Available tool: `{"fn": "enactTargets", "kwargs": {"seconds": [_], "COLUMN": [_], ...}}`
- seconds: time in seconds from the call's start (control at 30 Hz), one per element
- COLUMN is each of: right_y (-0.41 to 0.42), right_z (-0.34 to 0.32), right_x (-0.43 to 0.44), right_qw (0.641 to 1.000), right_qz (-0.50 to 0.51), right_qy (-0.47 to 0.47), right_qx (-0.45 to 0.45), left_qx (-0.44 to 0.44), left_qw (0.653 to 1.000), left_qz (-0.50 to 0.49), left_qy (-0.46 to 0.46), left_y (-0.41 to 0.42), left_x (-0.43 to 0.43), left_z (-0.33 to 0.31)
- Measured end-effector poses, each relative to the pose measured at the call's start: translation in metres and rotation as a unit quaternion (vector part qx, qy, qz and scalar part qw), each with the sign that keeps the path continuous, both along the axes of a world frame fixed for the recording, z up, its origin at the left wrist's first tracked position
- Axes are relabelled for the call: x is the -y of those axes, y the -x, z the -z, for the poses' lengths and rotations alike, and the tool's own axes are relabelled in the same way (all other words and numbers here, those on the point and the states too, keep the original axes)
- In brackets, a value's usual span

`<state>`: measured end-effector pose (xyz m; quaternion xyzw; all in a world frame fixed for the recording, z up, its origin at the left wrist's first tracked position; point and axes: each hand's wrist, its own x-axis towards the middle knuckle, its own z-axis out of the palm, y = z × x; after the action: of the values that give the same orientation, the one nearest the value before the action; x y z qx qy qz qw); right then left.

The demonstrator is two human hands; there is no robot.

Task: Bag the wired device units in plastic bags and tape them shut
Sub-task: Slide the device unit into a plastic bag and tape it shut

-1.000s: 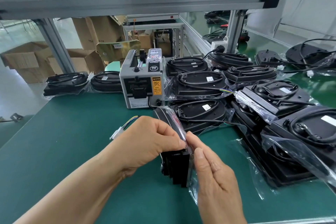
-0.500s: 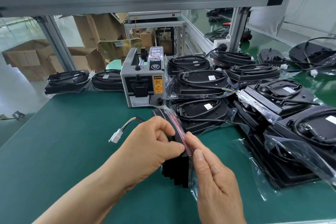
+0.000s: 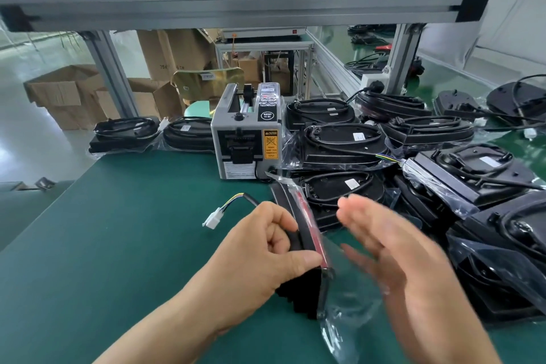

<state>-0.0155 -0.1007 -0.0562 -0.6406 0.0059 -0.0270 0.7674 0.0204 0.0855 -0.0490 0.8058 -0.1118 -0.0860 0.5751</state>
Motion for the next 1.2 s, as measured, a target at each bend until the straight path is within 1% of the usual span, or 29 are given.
{"fn": "enactTargets", "kwargs": {"seconds": [0.03,0.07,0.1,0.17,0.23,0.3,0.33,0.43,0.57,0.73,0.8,0.9,0.97,1.0,1.03,1.1,1.13,1.2], "right_y": [-0.010,-0.021,-0.033,-0.056,-0.072,-0.084,-0.088,-0.093,-0.100,-0.103,-0.102,-0.104,-0.106,-0.105,-0.104,-0.102,-0.100,-0.098], "right_z": [-0.009,-0.018,-0.025,-0.035,-0.043,-0.048,-0.049,-0.054,-0.060,-0.060,-0.058,-0.052,-0.045,-0.043,-0.040,-0.035,-0.035,-0.034], "right_x": [0.004,0.004,0.000,-0.012,-0.023,-0.026,-0.026,-0.029,-0.033,-0.021,-0.025,-0.036,-0.040,-0.041,-0.041,-0.038,-0.037,-0.036], "right_qw": [0.997,0.986,0.967,0.916,0.862,0.828,0.822,0.816,0.788,0.815,0.812,0.797,0.795,0.797,0.799,0.796,0.793,0.786], "right_qz": [0.004,0.008,0.012,-0.012,-0.050,-0.073,-0.085,-0.115,-0.140,-0.127,-0.100,-0.061,-0.047,-0.037,-0.029,-0.013,-0.006,0.001], "right_qy": [0.081,0.167,0.254,0.400,0.503,0.554,0.563,0.566,0.599,0.565,0.575,0.601,0.603,0.601,0.598,0.602,0.606,0.613], "right_qx": [0.012,0.024,0.027,0.029,0.033,0.034,0.032,0.023,0.022,0.002,0.004,0.027,0.046,0.052,0.058,0.065,0.068,0.073], "left_qx": [-0.003,-0.007,-0.012,-0.018,-0.029,-0.049,-0.055,-0.065,-0.068,-0.073,-0.075,-0.083,-0.081,-0.074,-0.063,-0.054,-0.069,-0.129], "left_qw": [1.000,1.000,1.000,1.000,1.000,0.999,0.998,0.998,0.998,0.997,0.997,0.995,0.994,0.995,0.997,0.994,0.982,0.942], "left_qz": [0.005,0.011,0.016,0.018,0.007,0.001,0.003,0.004,0.010,0.015,0.015,0.020,0.041,0.044,0.023,-0.081,-0.142,-0.241], "left_qy": [-0.002,-0.002,-0.001,-0.003,-0.010,-0.005,-0.004,-0.003,-0.011,-0.018,-0.023,-0.048,-0.060,-0.052,-0.031,0.051,0.106,0.197], "left_y": [0.000,-0.001,-0.001,-0.002,-0.002,-0.001,-0.001,-0.003,-0.004,-0.005,-0.005,-0.005,-0.008,-0.012,-0.020,-0.046,-0.064,-0.102], "left_x": [0.000,0.001,0.001,0.002,0.000,-0.004,-0.006,-0.007,-0.005,-0.005,-0.004,-0.003,-0.009,-0.012,-0.016,-0.027,-0.032,-0.039], "left_z": [-0.001,-0.001,-0.002,-0.002,0.000,0.001,0.001,0.000,-0.002,-0.002,-0.003,-0.004,-0.009,-0.013,-0.015,-0.015,-0.013,-0.005]}}
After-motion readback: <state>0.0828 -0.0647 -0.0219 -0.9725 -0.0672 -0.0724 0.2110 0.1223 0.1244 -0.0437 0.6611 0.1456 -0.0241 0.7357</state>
